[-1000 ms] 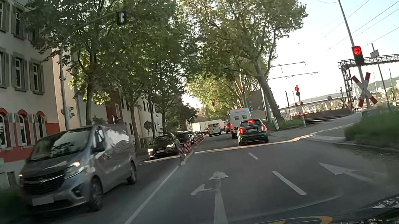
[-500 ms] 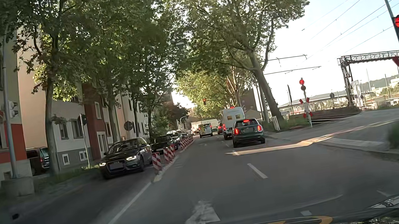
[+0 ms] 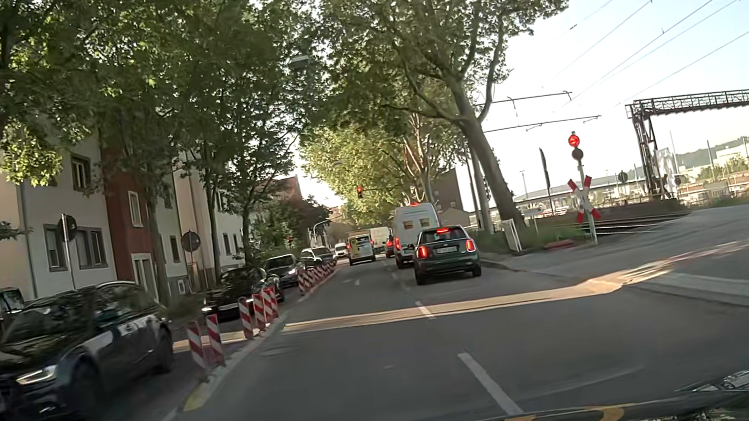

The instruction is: Follow the waypoints while adhering to traffic rules and regulations

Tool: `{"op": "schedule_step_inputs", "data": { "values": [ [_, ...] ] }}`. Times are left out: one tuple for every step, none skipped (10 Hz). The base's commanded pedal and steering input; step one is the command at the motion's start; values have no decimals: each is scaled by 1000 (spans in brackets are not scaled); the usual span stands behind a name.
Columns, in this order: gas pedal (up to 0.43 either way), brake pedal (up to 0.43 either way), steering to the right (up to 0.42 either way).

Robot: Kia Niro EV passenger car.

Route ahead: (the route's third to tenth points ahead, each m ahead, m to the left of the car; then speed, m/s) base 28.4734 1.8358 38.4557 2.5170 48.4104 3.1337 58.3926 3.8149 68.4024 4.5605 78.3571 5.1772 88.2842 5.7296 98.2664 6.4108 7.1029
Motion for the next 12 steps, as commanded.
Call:
{"op": "schedule_step_inputs", "data": {
  "values": [
    [0,0,49],
    [0,0,52],
    [0,0,59],
    [0,0,65],
    [0,0,66],
    [0,6,66],
    [0,30,65],
    [0,61,55],
    [0,73,43],
    [0,79,28],
    [0,73,16],
    [0,67,13]
  ]
}}
